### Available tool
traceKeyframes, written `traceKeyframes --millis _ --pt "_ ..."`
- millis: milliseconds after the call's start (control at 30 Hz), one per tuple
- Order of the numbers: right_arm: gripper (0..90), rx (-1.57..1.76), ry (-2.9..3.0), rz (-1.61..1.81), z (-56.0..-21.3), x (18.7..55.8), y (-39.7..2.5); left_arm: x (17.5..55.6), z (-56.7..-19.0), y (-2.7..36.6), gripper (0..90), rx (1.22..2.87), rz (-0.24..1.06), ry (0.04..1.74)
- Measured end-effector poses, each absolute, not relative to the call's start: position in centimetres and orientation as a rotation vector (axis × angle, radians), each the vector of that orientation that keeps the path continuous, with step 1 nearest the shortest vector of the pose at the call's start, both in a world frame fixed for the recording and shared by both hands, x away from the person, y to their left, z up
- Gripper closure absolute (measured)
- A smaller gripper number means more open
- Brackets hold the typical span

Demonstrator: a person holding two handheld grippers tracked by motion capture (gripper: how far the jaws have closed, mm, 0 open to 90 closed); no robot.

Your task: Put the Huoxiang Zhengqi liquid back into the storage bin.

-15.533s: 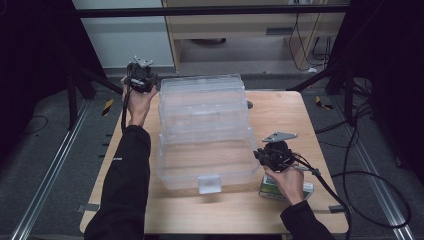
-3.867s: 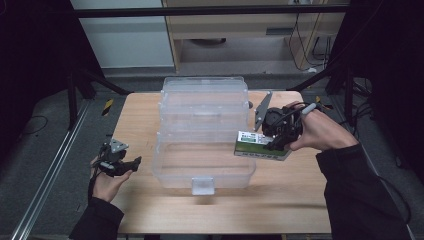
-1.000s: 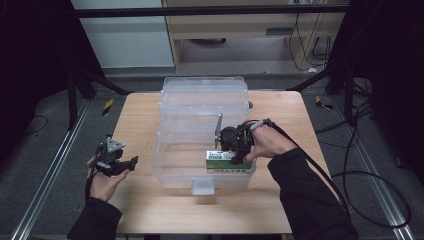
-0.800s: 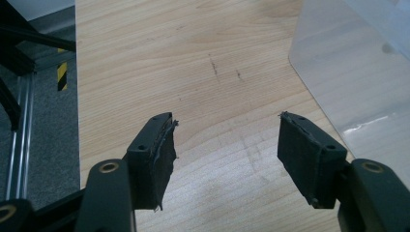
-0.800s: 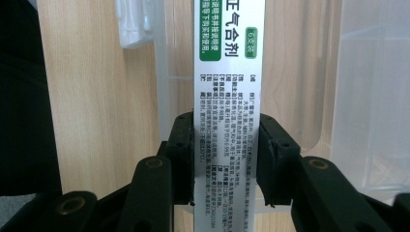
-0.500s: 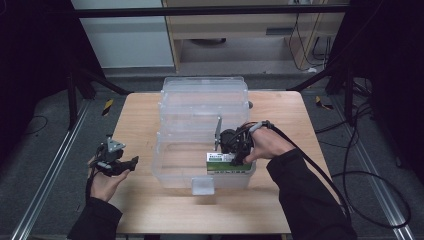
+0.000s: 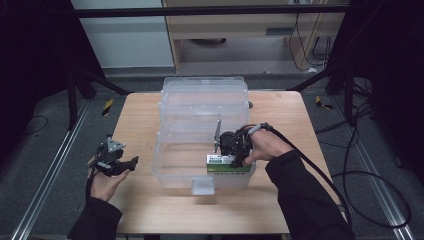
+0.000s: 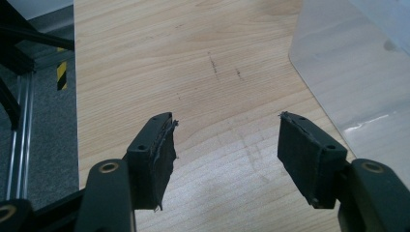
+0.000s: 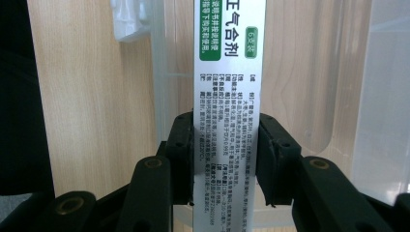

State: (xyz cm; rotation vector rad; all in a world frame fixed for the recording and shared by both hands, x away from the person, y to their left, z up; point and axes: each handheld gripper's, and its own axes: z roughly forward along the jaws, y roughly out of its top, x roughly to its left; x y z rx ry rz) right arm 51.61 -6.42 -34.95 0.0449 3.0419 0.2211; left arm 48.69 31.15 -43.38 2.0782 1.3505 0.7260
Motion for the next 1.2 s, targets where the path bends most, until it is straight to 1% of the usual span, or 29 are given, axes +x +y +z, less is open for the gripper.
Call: traceKeyframes --millis 1200 --pt "62.4 0.038 3.056 0.191 -37.2 51.9 -6.2 48.8 -43.5 31.2 37.5 2.081 0.725 1.354"
